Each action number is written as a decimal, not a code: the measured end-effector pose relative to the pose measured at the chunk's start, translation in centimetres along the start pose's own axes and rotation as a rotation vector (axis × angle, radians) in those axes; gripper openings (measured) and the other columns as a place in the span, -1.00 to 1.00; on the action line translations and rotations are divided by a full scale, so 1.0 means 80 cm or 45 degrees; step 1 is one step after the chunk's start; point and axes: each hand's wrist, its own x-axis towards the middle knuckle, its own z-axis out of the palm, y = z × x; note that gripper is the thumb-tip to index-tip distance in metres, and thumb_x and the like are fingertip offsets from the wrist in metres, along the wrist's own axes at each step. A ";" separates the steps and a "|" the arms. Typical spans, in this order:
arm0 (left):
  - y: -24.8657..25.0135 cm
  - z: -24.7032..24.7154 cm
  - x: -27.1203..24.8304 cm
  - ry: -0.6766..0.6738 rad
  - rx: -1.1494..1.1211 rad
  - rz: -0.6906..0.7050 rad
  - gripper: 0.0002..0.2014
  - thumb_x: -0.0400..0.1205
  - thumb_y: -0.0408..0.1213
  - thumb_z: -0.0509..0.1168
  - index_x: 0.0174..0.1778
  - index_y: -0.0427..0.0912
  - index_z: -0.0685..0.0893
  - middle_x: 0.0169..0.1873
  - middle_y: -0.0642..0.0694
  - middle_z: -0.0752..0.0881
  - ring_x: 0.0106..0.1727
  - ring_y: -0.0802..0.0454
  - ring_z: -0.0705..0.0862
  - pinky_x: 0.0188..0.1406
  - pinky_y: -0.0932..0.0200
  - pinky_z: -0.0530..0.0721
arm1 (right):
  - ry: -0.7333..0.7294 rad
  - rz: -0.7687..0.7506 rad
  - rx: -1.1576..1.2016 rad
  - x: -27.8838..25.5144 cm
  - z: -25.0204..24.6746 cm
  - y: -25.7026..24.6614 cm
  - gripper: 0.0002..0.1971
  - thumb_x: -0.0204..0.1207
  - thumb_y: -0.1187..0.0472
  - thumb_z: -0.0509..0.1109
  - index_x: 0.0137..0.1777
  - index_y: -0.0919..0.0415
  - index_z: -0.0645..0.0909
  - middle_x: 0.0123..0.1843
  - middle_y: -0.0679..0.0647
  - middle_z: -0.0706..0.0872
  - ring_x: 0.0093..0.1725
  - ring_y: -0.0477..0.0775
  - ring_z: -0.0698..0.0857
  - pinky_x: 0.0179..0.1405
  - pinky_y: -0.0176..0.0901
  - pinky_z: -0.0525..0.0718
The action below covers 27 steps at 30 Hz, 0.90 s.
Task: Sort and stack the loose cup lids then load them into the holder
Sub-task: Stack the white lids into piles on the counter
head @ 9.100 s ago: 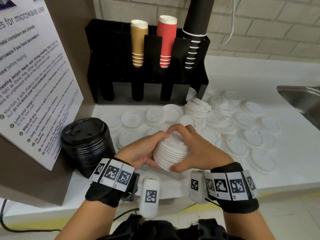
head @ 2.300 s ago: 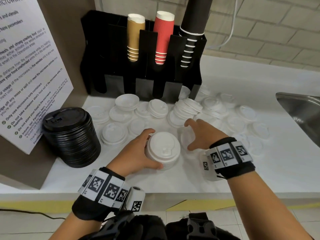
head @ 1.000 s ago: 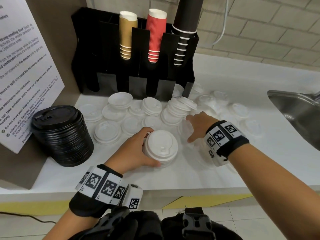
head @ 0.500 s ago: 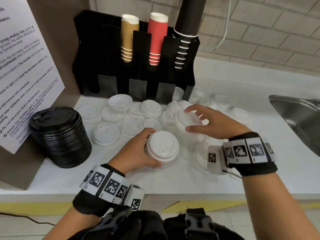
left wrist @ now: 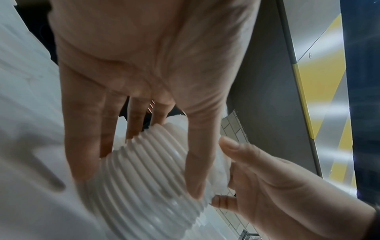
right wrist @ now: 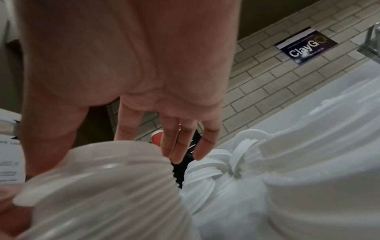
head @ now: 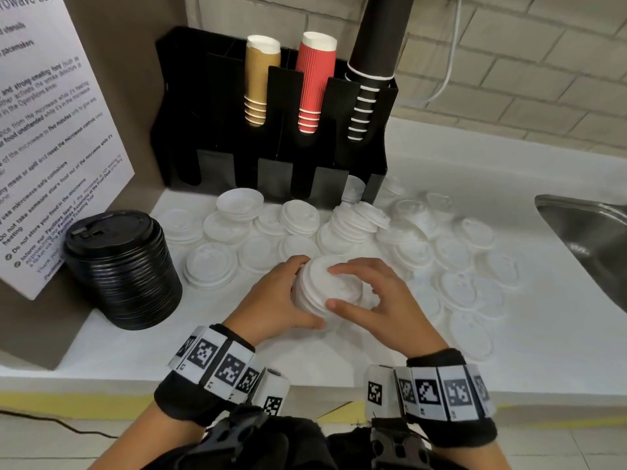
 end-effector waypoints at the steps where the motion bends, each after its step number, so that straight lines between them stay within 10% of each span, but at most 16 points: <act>1: 0.000 0.000 0.000 -0.002 0.002 0.001 -0.14 0.22 -0.18 0.71 0.42 0.09 0.45 0.23 0.08 0.63 0.25 0.11 0.59 0.29 -0.04 0.62 | -0.003 -0.004 -0.021 0.000 0.002 -0.002 -0.56 0.35 -0.01 0.59 0.25 -0.12 0.66 0.27 -0.09 0.55 0.35 -0.09 0.48 0.34 -0.27 0.44; 7: 0.000 0.000 0.003 -0.008 -0.013 0.021 -0.20 0.24 -0.21 0.70 0.36 0.08 0.48 0.20 0.09 0.64 0.22 0.13 0.61 0.26 -0.06 0.64 | -0.034 0.012 -0.170 0.003 0.009 -0.005 -0.54 0.34 -0.05 0.60 0.26 -0.19 0.63 0.35 -0.10 0.42 0.41 -0.07 0.36 0.45 -0.02 0.38; 13: -0.005 -0.001 0.004 -0.009 0.016 0.035 -0.15 0.22 -0.14 0.71 0.33 0.24 0.37 0.23 0.16 0.57 0.24 0.18 0.57 0.27 0.09 0.61 | 0.007 -0.004 -0.071 -0.002 0.000 -0.002 -0.45 0.32 -0.18 0.54 0.32 -0.10 0.59 0.29 -0.11 0.50 0.35 -0.08 0.47 0.37 -0.23 0.42; 17: -0.007 -0.001 0.005 -0.017 0.002 0.038 -0.15 0.23 -0.16 0.70 0.36 0.23 0.39 0.25 0.18 0.57 0.28 0.17 0.55 0.29 0.11 0.57 | 0.199 0.254 -0.265 -0.009 -0.047 0.033 -0.54 0.50 -0.10 0.41 0.38 -0.02 0.55 0.34 0.01 0.55 0.37 0.07 0.49 0.35 -0.18 0.41; 21: -0.011 -0.001 0.005 -0.019 -0.005 0.033 -0.14 0.23 -0.16 0.70 0.36 0.26 0.38 0.24 0.22 0.56 0.26 0.22 0.54 0.24 0.20 0.53 | -0.035 0.731 -0.469 -0.019 -0.079 0.067 -0.28 0.38 -0.10 0.55 0.53 -0.04 0.39 0.45 0.08 0.47 0.48 0.18 0.37 0.38 0.01 0.37; 27: -0.010 0.000 0.004 -0.031 -0.015 0.015 -0.07 0.20 -0.03 0.70 0.41 0.31 0.32 0.23 0.31 0.50 0.24 0.27 0.52 0.17 0.29 0.48 | -0.061 0.730 -0.459 -0.016 -0.080 0.078 -0.22 0.34 -0.08 0.59 0.55 -0.06 0.35 0.43 0.08 0.53 0.46 0.17 0.39 0.40 0.03 0.40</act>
